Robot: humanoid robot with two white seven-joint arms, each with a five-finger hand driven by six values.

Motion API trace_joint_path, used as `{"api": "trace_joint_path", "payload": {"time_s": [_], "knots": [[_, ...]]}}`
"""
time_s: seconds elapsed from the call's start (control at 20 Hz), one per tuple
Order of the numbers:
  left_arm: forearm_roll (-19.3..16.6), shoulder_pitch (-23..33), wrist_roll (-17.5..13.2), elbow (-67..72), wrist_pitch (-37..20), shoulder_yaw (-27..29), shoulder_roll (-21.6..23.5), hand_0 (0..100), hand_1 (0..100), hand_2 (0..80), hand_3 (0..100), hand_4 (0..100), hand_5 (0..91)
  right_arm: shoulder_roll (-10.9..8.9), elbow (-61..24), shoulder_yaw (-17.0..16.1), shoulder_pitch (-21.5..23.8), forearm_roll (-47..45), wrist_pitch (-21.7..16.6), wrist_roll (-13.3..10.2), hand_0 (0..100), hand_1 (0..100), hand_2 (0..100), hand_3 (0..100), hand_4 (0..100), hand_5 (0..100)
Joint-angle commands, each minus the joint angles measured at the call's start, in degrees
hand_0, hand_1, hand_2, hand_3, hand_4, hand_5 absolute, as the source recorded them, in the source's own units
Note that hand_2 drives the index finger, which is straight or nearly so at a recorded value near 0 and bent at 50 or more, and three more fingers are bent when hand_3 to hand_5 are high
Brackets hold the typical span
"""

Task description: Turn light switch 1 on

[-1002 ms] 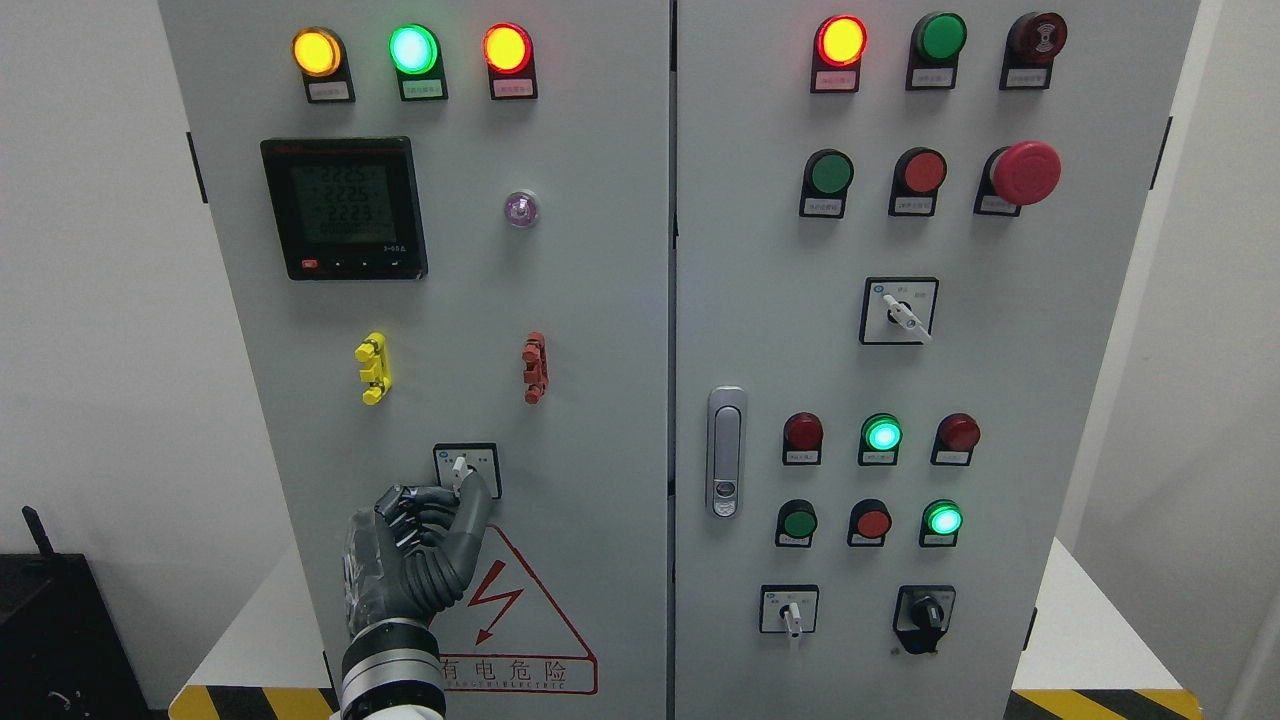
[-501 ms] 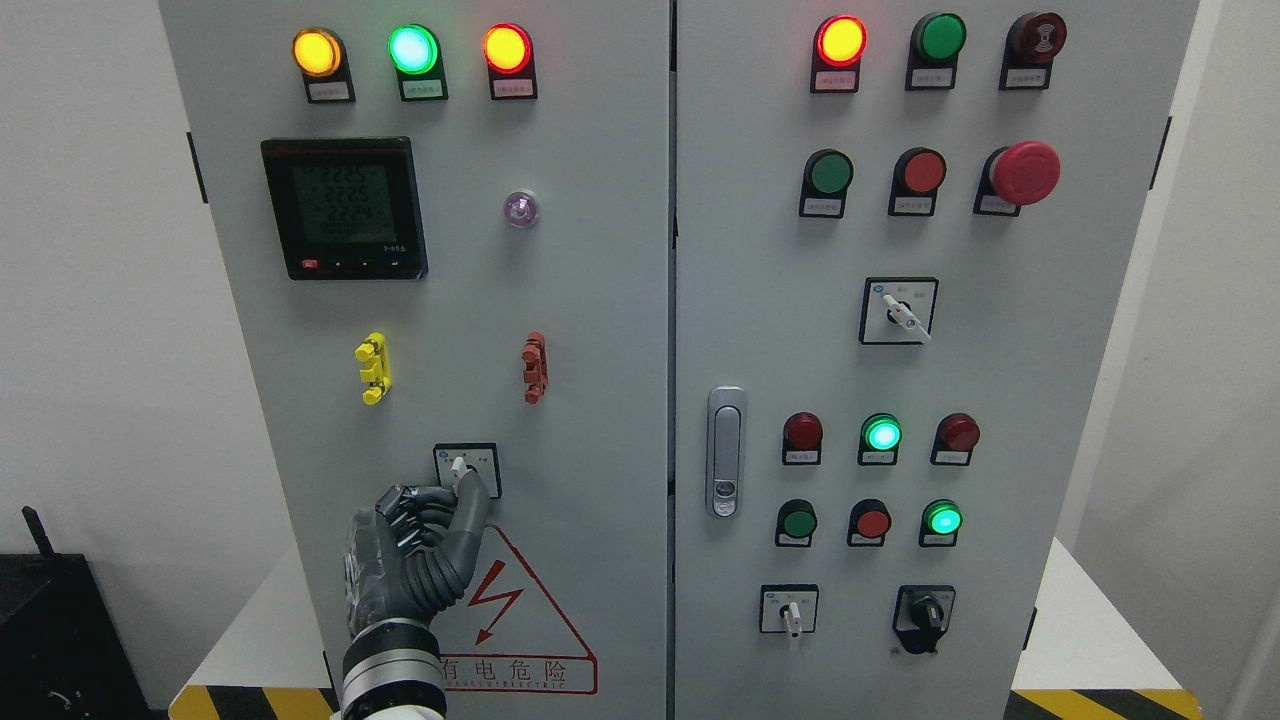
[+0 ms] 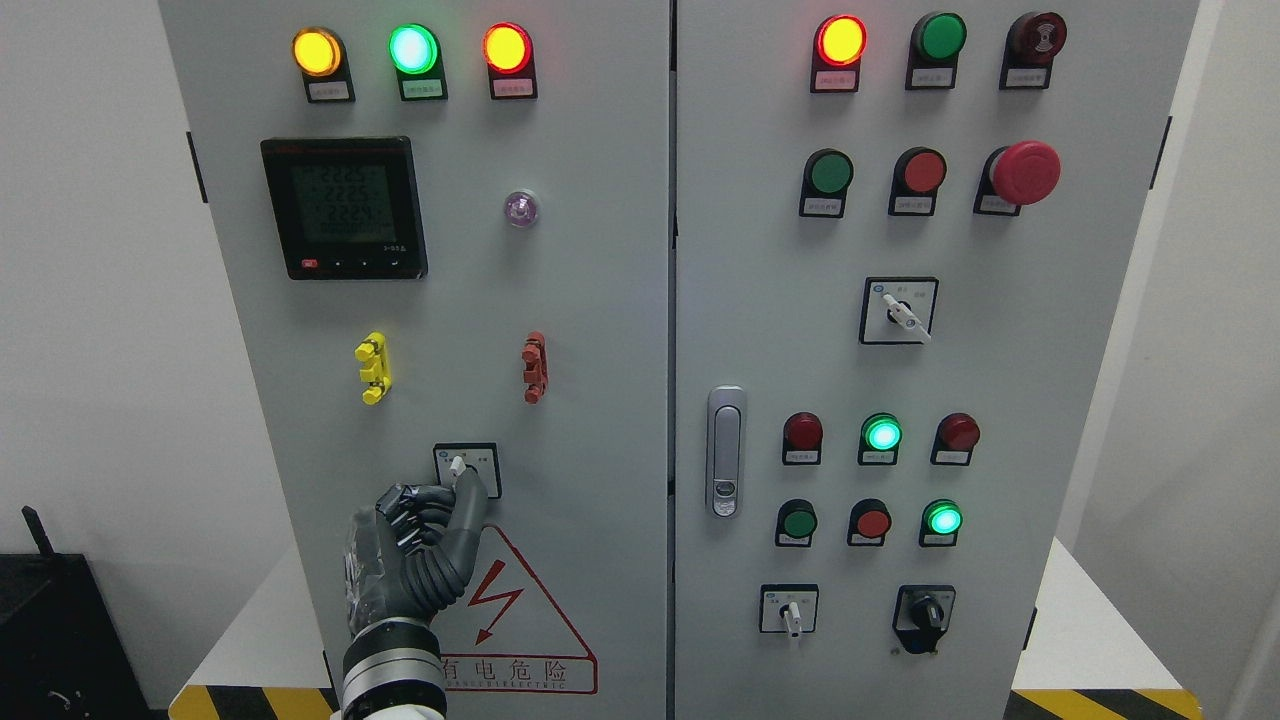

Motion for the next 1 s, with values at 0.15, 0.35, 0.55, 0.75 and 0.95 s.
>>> {"api": "trace_joint_path", "payload": {"time_s": [0.15,0.35,0.55,0.75,0.95], "knots": [[0.09,0.10,-0.03,0.08,0.04,0.00,0.01,53,58,60.3,81,90,88.0,0.00,0.00,0.00,0.00,-1.41,0.03,-0.05,0,0,0,0,0,0],[0.17,0.10,-0.03,0.08,0.04,0.00,0.01,56,58,60.3,82,91,88.0,0.00,0.00,0.00,0.00,-1.41,0.03,-0.05,0,0,0,0,0,0],[0.17,0.10,-0.12,0.08,0.04,0.00,0.01,57,58,60.4,82,91,88.0,0.00,0.00,0.00,0.00,-1.41,0.03,-0.05,0,0,0,0,0,0],[0.17,0.01,-0.12,0.08,0.04,0.00,0.01,59,57,60.5,82,91,88.0,0.00,0.00,0.00,0.00,-1.41,0.03,-0.05,0,0,0,0,0,0],[0.17,0.10,-0.12,0.08,0.04,0.00,0.01,61,56,60.7,83,92,88.0,0.00,0.00,0.00,0.00,-1.41,0.03,-0.05,0,0,0,0,0,0]]}}
